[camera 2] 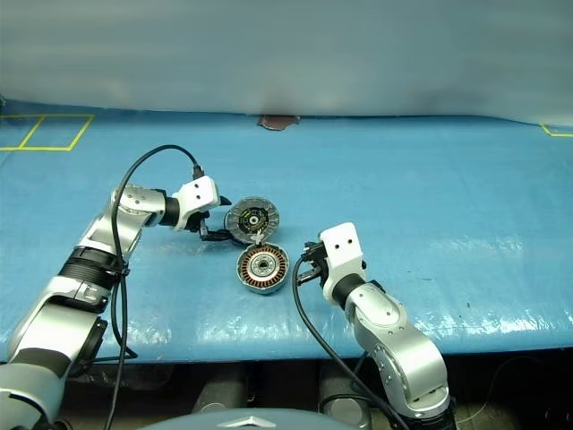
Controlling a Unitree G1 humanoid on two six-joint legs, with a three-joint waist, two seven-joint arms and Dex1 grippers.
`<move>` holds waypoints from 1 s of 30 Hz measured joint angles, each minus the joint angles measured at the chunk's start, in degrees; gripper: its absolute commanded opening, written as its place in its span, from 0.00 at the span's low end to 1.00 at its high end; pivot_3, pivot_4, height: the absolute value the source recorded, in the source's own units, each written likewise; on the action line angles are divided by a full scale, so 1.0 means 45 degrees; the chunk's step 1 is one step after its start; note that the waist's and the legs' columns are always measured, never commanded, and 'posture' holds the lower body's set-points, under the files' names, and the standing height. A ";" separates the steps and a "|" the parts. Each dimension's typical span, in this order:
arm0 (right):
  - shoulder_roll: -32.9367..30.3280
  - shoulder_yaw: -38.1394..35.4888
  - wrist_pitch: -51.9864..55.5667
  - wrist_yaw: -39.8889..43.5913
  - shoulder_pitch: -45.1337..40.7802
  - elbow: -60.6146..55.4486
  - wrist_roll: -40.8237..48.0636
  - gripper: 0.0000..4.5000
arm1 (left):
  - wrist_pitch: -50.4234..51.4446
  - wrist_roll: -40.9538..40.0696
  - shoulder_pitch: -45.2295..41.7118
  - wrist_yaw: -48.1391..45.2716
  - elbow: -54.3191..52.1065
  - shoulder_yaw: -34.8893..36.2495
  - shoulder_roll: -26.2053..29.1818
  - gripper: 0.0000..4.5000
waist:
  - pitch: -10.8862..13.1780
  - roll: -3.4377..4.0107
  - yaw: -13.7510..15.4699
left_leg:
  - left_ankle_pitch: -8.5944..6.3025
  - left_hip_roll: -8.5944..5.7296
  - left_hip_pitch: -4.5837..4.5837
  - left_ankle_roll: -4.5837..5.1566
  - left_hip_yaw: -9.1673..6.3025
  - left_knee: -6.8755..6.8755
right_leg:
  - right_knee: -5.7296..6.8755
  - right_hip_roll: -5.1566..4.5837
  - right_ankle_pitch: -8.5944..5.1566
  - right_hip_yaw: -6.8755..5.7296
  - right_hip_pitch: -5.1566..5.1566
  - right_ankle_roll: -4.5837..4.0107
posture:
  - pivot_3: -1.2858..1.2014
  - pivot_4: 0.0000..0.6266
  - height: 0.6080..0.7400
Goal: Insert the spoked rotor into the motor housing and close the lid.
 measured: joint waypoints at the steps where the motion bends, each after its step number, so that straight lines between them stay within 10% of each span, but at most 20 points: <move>1: 0.0009 -0.0003 0.0000 0.0002 0.0000 0.0000 -0.0001 0.00 | -0.0106 0.0079 0.0000 0.0011 0.0069 -0.0006 0.0000 0.95 | 0.0000 0.0000 -0.0001 | 0.0000 0.0000 0.0000 0.0000 0.0000 0.0000 | 0.0000 0.0000 0.0000 0.0000 0.0000 0.0000 | 0.52 0.24 1.00; 14: 0.0053 -0.0015 0.0000 0.0005 -0.0001 0.0000 -0.0037 0.00 | -0.0458 0.0437 0.0002 0.0300 0.0483 -0.0039 -0.0010 0.95 | -0.0001 -0.0001 -0.0003 | 0.0000 0.0000 0.0001 0.0000 0.0000 0.0001 | 0.0004 0.0001 0.0001 0.0000 0.0001 0.0000 | 0.52 0.24 1.00; 19: 0.0048 -0.0018 -0.0001 0.0007 -0.0001 0.0000 -0.0047 0.00 | -0.0433 0.0432 0.0001 0.0518 0.0710 -0.0038 -0.0055 0.68 | -0.0001 -0.0001 -0.0006 | 0.0001 0.0001 0.0004 0.0001 -0.0001 0.0003 | 0.0007 0.0001 0.0000 0.0000 0.0003 0.0001 | 0.52 0.24 1.00; 30: 0.0010 -0.0017 -0.0002 0.0024 -0.0005 0.0000 -0.0066 0.00 | -0.0429 0.0419 0.0003 0.0789 0.0750 -0.0038 -0.0056 0.60 | -0.0001 -0.0001 -0.0001 | 0.0002 0.0001 0.0005 0.0002 -0.0001 0.0007 | 0.0009 0.0001 0.0001 0.0000 0.0006 0.0002 | 0.52 0.24 1.00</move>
